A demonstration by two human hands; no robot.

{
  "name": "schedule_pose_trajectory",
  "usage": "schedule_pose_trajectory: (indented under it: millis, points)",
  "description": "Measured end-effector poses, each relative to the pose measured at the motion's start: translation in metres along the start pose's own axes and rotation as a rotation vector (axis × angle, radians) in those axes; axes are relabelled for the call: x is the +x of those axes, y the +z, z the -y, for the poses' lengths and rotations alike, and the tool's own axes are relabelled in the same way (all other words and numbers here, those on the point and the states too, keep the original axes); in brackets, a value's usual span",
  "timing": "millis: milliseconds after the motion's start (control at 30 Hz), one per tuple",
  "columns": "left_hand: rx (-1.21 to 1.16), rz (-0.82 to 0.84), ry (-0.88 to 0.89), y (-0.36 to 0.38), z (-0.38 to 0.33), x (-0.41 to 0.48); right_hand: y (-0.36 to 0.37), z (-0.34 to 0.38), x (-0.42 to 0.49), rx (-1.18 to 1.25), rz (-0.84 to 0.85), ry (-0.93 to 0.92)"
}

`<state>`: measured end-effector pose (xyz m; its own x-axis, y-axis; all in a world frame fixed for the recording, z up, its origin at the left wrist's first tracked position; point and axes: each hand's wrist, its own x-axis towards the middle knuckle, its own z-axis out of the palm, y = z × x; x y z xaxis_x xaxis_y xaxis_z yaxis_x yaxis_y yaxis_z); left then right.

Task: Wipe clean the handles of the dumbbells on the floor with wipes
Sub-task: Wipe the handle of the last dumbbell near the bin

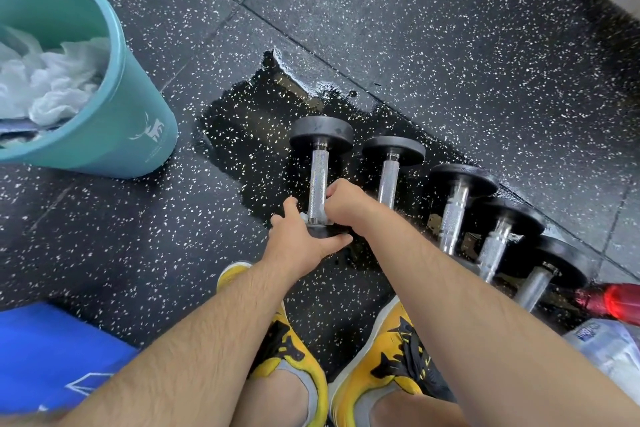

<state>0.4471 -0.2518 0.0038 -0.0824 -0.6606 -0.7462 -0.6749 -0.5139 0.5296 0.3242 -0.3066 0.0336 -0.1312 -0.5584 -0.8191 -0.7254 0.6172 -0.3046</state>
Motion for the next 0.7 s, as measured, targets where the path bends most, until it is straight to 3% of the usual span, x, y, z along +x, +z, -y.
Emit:
schedule_pose_trajectory:
  millis: [400, 700]
  points:
    - [0.010, -0.010, -0.003, 0.000, 0.000, 0.001, -0.009, -0.003, 0.007, -0.158, 0.050, 0.048]
    - [0.003, 0.006, 0.002, -0.002, -0.004, -0.003, 0.005, 0.024, 0.003, -0.141, -0.116, 0.037]
